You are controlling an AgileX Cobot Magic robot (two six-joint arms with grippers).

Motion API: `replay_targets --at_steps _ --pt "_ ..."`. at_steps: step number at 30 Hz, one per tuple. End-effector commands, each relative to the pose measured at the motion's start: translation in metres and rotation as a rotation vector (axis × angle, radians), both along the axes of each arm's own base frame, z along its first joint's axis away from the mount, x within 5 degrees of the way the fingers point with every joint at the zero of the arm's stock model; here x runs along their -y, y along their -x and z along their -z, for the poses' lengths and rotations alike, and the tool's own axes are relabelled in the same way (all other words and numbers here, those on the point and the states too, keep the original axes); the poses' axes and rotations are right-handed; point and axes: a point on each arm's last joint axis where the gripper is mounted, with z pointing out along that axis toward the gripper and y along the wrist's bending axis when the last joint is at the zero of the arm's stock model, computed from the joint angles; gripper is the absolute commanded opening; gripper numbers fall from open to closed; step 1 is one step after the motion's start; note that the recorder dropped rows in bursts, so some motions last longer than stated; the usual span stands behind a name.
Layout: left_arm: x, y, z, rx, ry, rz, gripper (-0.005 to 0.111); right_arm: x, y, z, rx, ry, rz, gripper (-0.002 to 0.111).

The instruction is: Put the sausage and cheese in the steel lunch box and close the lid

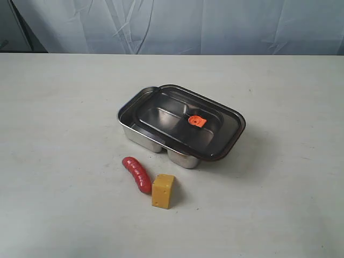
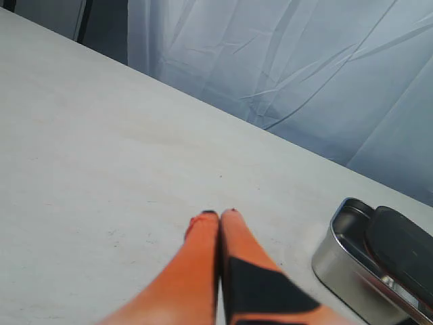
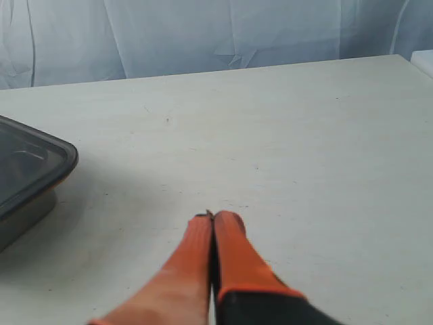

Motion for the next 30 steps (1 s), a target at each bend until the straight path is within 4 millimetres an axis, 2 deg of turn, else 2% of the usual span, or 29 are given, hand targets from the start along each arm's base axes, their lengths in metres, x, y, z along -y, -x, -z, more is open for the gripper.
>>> replay_targets --at_steps 1,8,10,11,13,14,15,16,17,18,21,22,23,24,25,26,28,30 --pt "0.000 0.000 0.001 0.007 -0.013 0.003 0.000 0.000 0.000 -0.003 0.024 0.008 0.004 -0.001" --pt "0.000 0.000 0.001 0.007 -0.013 0.003 0.000 0.000 0.000 -0.003 0.031 0.018 0.002 -0.001" --pt "0.000 0.000 0.001 0.007 -0.013 0.003 0.000 0.002 -0.001 -0.009 0.087 0.168 -0.013 -0.001" --pt "0.000 0.000 0.001 0.007 -0.013 0.003 0.000 0.003 -0.002 -0.016 0.164 0.305 -0.031 -0.001" --pt "0.000 0.000 0.001 0.007 -0.013 0.003 0.000 0.000 -0.003 -0.024 0.260 0.329 -0.054 -0.001" --pt "0.000 0.000 0.001 0.007 -0.013 0.003 0.000 -0.002 -0.003 -0.028 0.300 0.300 -0.061 -0.001" --pt "0.000 0.000 0.001 0.007 -0.013 0.003 0.000 -0.005 -0.002 -0.037 0.405 -0.056 -0.051 -0.001" --pt "0.000 0.000 0.001 0.007 -0.013 0.003 0.000 -0.005 -0.002 -0.041 0.443 -0.245 -0.039 -0.001" --pt "0.000 0.000 0.001 0.007 -0.013 0.003 0.000 -0.003 0.000 -0.049 0.512 -0.576 -0.016 -0.001" --pt "0.000 0.000 0.001 0.007 -0.013 0.003 0.000 -0.001 0.000 -0.052 0.546 -0.681 -0.003 -0.001" --pt "0.000 0.000 0.001 0.007 -0.013 0.003 0.000 0.002 0.001 -0.053 0.565 -0.830 0.021 -0.001" --pt "0.000 0.000 0.001 0.007 -0.013 0.003 0.000 0.001 -0.001 -0.048 0.487 -1.006 0.040 -0.001" --pt "0.000 0.000 0.001 0.007 -0.013 0.003 0.000 -0.001 -0.001 -0.044 0.434 -1.079 0.046 -0.001" --pt "0.000 0.000 0.001 0.007 -0.013 0.003 0.000 -0.005 -0.002 -0.036 0.315 -1.142 0.050 -0.001" --pt "0.000 0.000 0.001 0.007 -0.013 0.003 0.000 -0.009 -0.003 -0.029 0.217 -1.129 0.048 -0.001" --pt "0.000 0.000 0.001 0.007 -0.013 0.003 0.000 -0.015 -0.001 -0.026 0.115 -1.021 -0.005 -0.001" --pt "0.000 0.000 0.001 0.007 -0.013 0.003 0.000 -0.017 0.000 -0.030 0.141 -0.859 -0.080 -0.001" --pt "0.000 0.000 0.001 0.007 -0.013 0.003 0.000 -0.017 0.000 -0.035 0.200 -0.806 -0.123 -0.001"
